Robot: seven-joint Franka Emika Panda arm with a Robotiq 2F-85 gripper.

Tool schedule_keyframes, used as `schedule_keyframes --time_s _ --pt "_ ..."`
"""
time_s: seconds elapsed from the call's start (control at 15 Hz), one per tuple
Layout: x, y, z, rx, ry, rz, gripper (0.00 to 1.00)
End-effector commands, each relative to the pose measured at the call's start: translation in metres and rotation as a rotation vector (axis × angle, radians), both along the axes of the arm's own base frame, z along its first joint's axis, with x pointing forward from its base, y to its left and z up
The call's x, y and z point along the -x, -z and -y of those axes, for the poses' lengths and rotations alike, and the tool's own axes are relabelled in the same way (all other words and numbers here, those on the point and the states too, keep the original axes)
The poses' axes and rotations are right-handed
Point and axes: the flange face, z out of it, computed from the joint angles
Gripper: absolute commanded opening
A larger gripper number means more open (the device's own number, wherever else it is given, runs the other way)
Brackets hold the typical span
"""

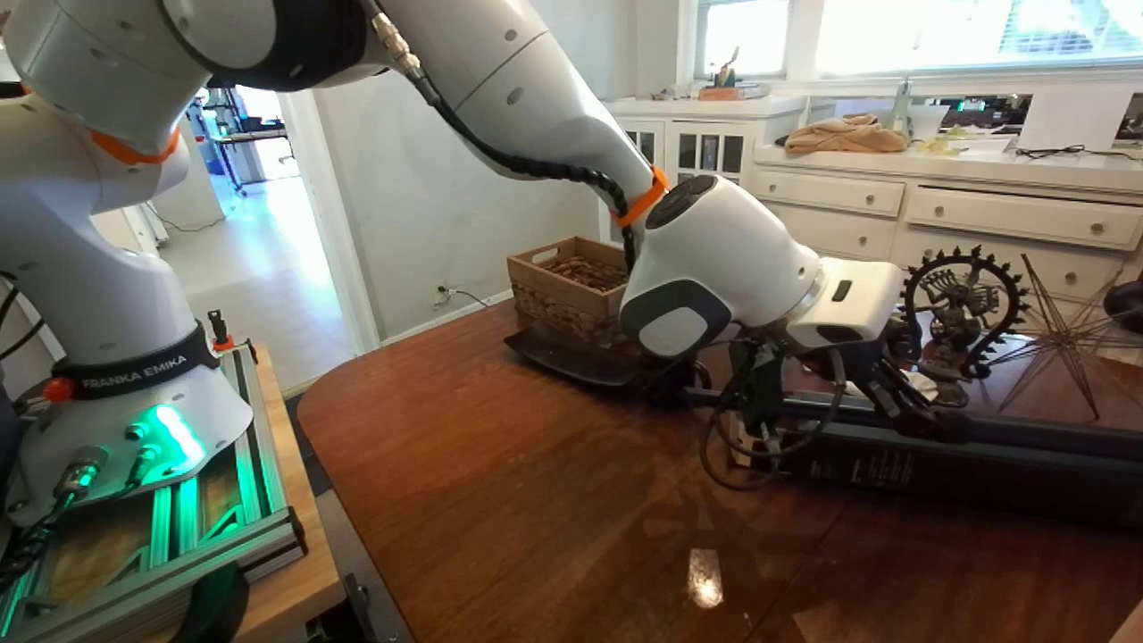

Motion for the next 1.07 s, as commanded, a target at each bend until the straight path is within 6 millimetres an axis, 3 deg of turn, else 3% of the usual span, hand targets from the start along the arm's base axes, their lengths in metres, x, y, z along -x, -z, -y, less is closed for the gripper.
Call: schedule_keyframes --time_s 0.0,1.0 --pt "-0.014 0.009 0.0 0.014 0.005 0.022 0.1" --pt "-0.049 0.025 -0.014 -0.049 0.086 0.09 0.1"
